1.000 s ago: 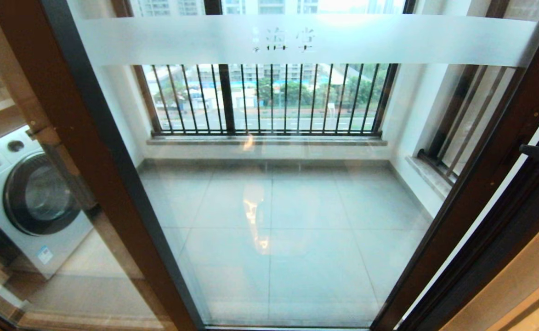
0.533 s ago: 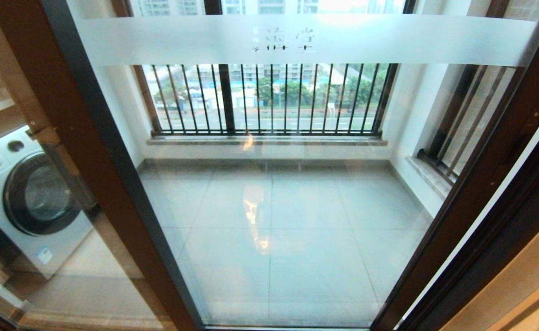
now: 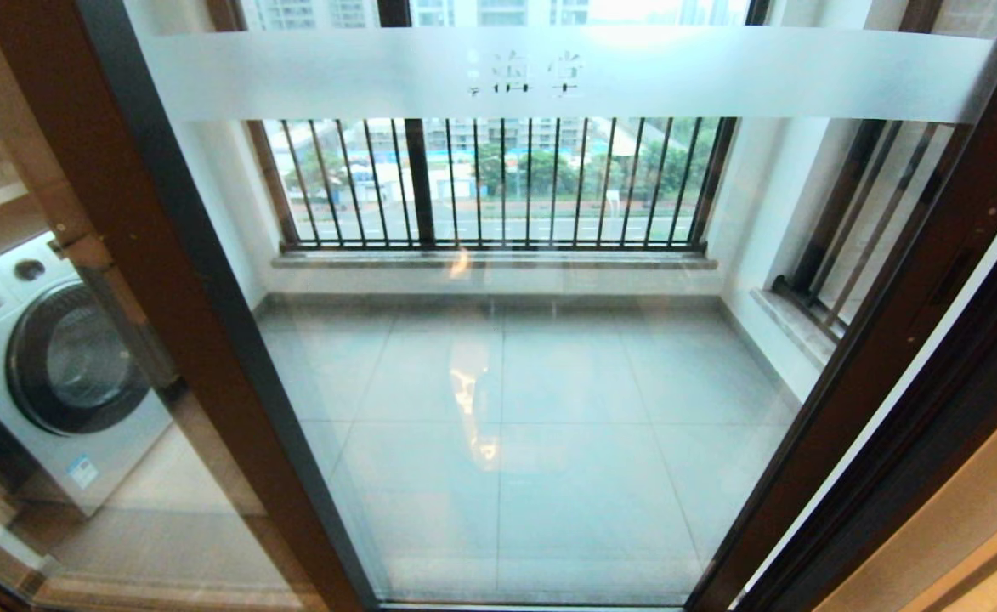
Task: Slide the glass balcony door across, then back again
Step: Open the slid door
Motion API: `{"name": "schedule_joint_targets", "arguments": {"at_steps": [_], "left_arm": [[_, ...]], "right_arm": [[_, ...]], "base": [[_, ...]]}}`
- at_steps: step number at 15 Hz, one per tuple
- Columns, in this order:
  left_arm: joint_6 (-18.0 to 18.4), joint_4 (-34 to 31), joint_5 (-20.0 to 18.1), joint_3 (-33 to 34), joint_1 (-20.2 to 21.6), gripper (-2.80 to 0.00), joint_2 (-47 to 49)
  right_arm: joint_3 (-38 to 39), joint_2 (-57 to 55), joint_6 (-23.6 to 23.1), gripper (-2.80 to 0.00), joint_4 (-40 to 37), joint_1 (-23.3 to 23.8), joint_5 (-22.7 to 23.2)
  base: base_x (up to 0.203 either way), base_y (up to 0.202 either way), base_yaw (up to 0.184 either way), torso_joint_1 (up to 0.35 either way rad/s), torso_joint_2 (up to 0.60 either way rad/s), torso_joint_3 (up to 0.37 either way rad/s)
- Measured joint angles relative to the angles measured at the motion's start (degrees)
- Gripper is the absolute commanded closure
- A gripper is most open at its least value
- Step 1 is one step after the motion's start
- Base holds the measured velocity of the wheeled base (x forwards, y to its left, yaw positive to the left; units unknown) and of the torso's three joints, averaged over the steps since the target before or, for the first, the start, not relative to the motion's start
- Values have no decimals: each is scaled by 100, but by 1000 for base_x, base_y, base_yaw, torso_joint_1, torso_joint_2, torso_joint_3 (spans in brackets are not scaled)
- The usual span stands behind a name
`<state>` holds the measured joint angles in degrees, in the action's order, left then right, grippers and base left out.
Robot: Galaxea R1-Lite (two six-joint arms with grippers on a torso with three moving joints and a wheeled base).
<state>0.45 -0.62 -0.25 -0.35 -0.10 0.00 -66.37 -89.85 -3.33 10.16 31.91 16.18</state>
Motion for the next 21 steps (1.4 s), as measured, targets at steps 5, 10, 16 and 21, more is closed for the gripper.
{"name": "schedule_joint_targets", "arguments": {"at_steps": [5, 10, 16, 21], "left_arm": [[-1, 0, -2, 0, 0, 0, 0], [0, 0, -4, 0, 0, 0, 0], [-1, 0, -4, 0, 0, 0, 0], [-3, 2, -4, 0, 0, 0, 0]], "right_arm": [[-71, -401, -27, 0, 145, -41, -2], [-225, -887, -17, 0, 554, -77, -44], [-304, -1331, -9, 0, 805, -199, -88], [-306, -1613, 8, 0, 1300, -300, -279]], "base": [[0, 0, 0, 0, 0, 0], [0, 0, 0, 0, 0, 0], [0, 0, 0, 0, 0, 0], [0, 0, 0, 0, 0, 0]]}}
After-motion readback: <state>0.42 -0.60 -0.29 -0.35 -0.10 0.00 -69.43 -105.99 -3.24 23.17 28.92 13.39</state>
